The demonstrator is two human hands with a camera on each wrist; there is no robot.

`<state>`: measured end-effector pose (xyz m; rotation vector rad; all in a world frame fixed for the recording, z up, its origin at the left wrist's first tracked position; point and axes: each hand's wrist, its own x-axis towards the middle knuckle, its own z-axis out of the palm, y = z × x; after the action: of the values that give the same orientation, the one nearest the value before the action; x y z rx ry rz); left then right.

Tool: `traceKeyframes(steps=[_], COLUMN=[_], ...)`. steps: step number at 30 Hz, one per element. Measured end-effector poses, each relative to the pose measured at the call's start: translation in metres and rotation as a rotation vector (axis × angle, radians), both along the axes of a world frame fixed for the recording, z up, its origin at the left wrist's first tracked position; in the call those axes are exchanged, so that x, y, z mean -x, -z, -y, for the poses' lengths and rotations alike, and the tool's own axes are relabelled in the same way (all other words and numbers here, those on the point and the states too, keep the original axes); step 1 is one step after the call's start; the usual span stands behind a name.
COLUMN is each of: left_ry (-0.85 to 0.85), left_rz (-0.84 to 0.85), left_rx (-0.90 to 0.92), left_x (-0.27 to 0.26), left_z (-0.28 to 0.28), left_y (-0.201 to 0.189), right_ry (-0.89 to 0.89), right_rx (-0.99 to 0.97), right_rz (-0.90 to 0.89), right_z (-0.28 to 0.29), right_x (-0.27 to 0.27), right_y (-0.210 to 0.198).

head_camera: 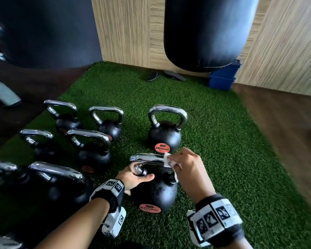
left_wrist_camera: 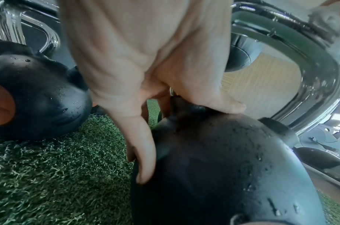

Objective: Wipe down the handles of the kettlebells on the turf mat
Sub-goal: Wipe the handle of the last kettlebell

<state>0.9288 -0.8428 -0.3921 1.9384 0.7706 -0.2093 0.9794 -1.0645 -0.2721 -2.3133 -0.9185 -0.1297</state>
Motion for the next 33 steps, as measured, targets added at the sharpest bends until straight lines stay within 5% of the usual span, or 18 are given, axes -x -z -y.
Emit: traceKeyframes(steps=[14,24,27,30,33], left_ry=[0.023,0.073,0.200,0.395,0.224], left_rz=[-0.008,-0.093,-0.176,-0.301,-0.107], left_rx=[-0.019,-0.069,-0.025,-0.219,-0.550], left_x=[-0.001,-0.003,0.002,0.008,0.011], left_z=[0.002,-0.004,-0.011,-0.032,-0.052], left_y=[-0.007,0.002,-0.005,-0.031,-0.071], right_ry=[0.168,0.216,0.213,0.348,0.436], right_rx=[-0.072,0.040,0.058,-0.041,-0.264], right_rz=[-0.331,-0.488,-0.536,-0.457,-0.286], right_z=[0.032,0.027,0.027,0.036,0.044], right_x=[-0.045,-0.037,-0.040,-0.048,-0.052], right_y=[0.091,0.095,0.092,0.076,0.048])
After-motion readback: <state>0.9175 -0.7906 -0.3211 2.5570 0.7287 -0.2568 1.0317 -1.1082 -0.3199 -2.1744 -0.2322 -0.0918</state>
